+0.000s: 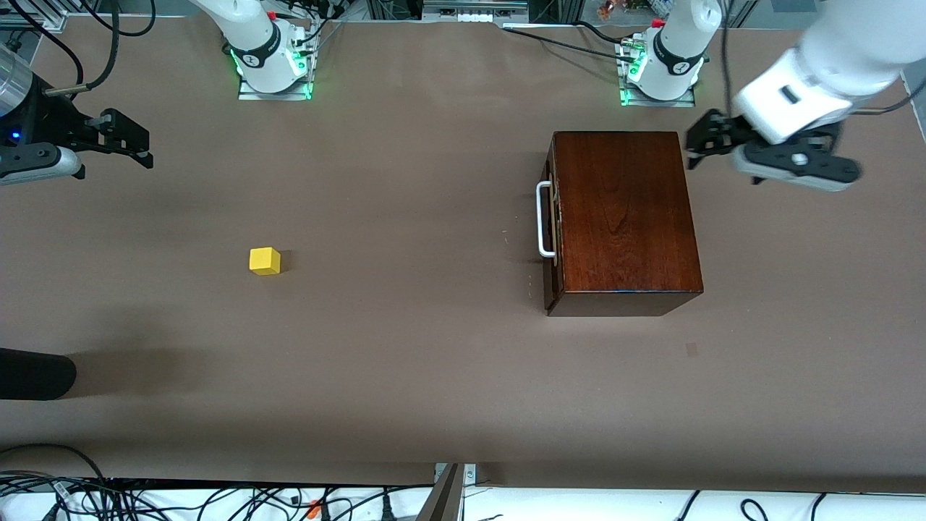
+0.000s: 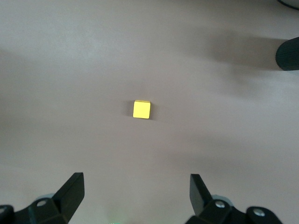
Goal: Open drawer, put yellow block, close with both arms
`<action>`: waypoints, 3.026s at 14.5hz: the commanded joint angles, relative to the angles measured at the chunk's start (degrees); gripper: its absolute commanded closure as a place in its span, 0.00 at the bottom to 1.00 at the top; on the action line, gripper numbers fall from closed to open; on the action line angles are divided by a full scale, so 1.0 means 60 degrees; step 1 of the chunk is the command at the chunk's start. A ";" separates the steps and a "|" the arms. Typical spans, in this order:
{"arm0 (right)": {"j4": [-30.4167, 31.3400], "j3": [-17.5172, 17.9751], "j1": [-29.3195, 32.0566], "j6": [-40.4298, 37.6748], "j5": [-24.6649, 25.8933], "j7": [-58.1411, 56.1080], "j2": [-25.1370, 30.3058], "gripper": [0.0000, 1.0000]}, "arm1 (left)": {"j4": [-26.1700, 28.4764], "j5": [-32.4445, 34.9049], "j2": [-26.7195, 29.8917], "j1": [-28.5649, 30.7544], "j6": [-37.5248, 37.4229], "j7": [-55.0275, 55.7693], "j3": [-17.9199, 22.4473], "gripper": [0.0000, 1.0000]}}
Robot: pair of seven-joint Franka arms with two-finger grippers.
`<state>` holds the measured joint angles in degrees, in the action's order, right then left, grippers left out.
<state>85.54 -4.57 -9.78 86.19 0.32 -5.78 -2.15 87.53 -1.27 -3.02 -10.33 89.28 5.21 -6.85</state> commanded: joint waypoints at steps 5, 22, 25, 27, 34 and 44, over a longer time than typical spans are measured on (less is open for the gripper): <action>-0.0223 0.0029 0.0107 -0.0156 -0.0171 -0.0149 -0.0066 0.00 | -0.1476 -0.0096 -0.1794 -0.0749 -0.0041 0.3946 -0.2155 0.00; -0.0223 0.0029 0.0107 -0.0126 -0.0171 -0.0135 -0.0066 0.00 | -0.1232 0.2100 -0.3994 -0.3903 0.0528 0.8446 -0.2096 0.00; -0.0223 0.0029 0.0107 -0.0141 -0.0171 -0.0135 -0.0066 0.00 | -0.0411 0.2862 -0.3965 -0.3917 0.1186 0.8448 -0.2126 0.00; -0.0223 0.0029 0.0107 -0.0141 -0.0171 -0.0135 -0.0066 0.00 | -0.0161 0.3067 -0.3965 -0.3888 0.1379 0.8302 -0.2125 0.00; -0.0223 -0.0030 0.0107 -0.0126 -0.0186 -0.0120 -0.0066 0.00 | 0.0600 0.3769 -0.4140 -0.3771 0.2344 0.7525 -0.2096 0.00; -0.0223 -0.0030 0.0107 -0.0126 -0.0186 -0.0134 -0.0066 0.00 | 0.0822 0.4020 -0.4638 -0.3361 0.2581 0.7686 -0.1994 0.00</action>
<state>85.53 -4.82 -9.77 86.19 0.32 -5.79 -2.15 92.52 20.74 -30.01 -30.76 104.02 51.31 -18.61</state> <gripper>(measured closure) 0.000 0.000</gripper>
